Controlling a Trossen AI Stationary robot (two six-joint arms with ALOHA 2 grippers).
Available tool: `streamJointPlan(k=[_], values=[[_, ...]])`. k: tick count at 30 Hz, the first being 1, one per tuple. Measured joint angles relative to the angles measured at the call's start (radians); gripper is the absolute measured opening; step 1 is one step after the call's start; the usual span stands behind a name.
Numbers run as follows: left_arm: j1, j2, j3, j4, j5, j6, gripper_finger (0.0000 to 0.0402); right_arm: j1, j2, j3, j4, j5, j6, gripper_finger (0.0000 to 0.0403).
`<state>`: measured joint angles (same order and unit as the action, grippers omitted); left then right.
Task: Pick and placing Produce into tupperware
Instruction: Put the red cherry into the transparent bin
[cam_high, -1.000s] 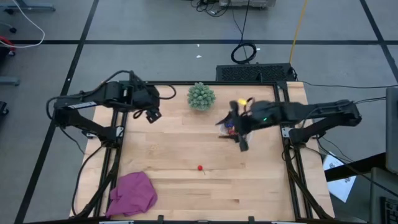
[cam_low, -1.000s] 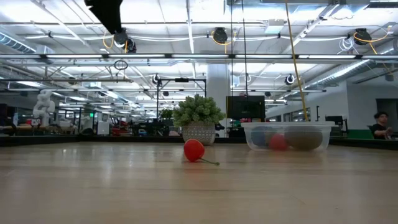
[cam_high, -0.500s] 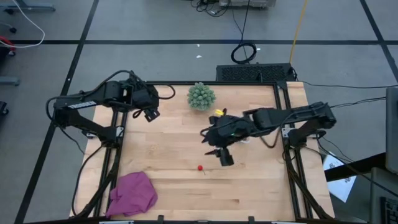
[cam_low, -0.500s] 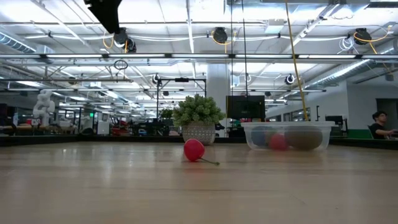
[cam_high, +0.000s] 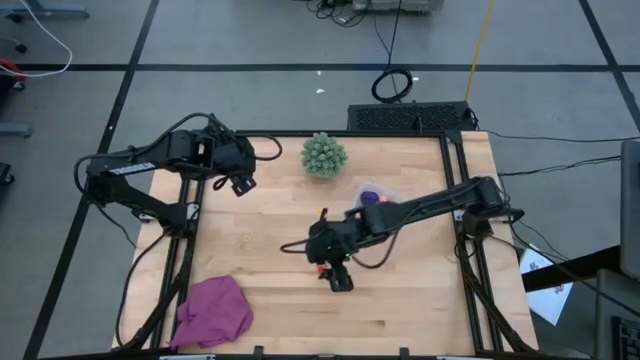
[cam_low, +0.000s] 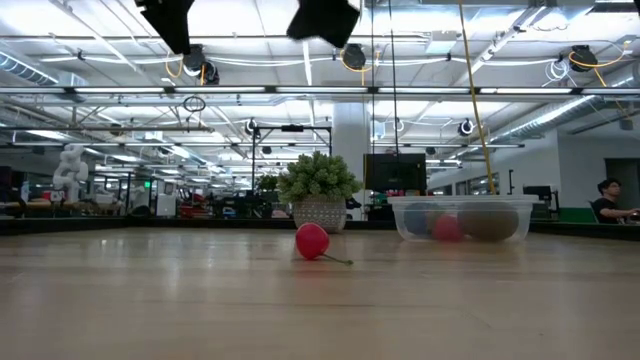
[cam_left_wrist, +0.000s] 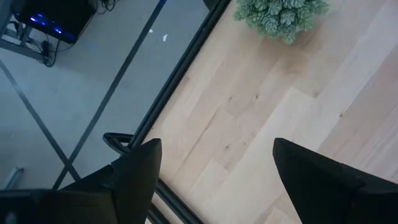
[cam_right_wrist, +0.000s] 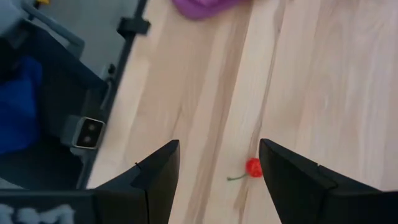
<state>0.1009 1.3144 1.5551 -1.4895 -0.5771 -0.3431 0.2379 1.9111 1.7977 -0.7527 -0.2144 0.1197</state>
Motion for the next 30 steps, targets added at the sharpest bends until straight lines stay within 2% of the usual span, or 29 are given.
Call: streamJointPlan(k=[8, 20, 30], values=[[0.0, 0.0, 0.0, -0.002, 0.0, -0.002, 0.0312, -0.01, 0.085, -0.005, 0.026, 0.003, 0.0, 0.0212], [0.0, 0.0, 0.0, -0.003, 0.001, -0.005, 0.0312, -0.057, 0.086, -0.164, 0.232, 0.008, 0.048, 0.0212], [0.0, 0.0, 0.0, -0.003, 0.002, -0.002, 0.0312, -0.08, 0.087, -0.249, 0.222, 0.032, 0.056, 0.0212]])
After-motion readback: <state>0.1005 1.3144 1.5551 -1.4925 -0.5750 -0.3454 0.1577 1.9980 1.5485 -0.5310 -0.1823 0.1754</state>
